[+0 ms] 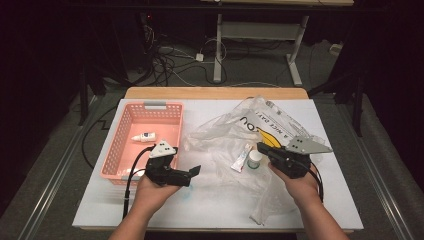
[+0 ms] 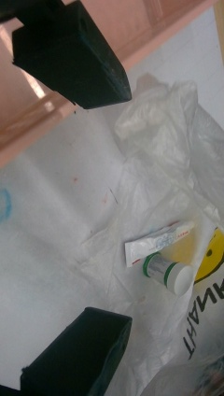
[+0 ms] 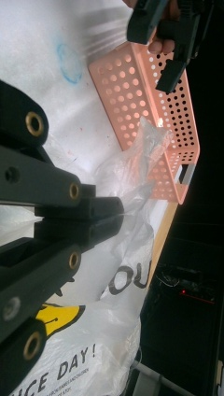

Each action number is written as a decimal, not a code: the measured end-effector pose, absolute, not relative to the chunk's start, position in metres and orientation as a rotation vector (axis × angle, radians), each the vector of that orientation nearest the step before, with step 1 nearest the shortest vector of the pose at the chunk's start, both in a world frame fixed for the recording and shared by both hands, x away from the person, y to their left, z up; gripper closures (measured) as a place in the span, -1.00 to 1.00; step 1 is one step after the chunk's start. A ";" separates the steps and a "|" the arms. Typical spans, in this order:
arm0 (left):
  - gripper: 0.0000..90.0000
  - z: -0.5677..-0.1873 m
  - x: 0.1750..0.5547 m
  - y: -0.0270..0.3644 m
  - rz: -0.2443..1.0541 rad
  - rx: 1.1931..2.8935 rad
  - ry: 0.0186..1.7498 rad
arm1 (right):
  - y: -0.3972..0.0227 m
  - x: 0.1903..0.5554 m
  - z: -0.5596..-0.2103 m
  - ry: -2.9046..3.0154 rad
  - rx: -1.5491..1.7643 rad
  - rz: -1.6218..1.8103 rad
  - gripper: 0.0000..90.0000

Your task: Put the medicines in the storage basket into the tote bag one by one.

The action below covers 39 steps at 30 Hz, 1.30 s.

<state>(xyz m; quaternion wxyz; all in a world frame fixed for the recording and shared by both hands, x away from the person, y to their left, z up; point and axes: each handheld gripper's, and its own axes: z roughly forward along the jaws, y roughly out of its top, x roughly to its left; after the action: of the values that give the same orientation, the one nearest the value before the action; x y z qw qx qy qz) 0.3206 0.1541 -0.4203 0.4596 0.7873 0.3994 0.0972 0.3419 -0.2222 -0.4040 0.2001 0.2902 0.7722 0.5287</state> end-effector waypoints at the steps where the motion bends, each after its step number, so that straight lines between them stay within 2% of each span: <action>1: -1.00 -0.420 0.321 0.157 0.246 1.935 0.995 | -0.222 0.342 -0.404 2.157 0.812 1.478 1.00; 18: -1.00 -0.418 0.332 0.223 0.343 1.886 1.160 | -0.224 0.342 -0.404 2.158 0.811 1.473 1.00; 39: -1.00 -0.417 0.333 0.272 0.394 1.800 1.292 | -0.226 0.341 -0.403 2.152 0.814 1.471 1.00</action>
<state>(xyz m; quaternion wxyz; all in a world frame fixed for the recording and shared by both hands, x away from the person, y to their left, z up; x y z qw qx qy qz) 0.3326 0.2723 -0.4169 0.4310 0.7216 0.5182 0.1579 0.3412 -0.2257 -0.4034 0.2038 0.2919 0.7714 0.5274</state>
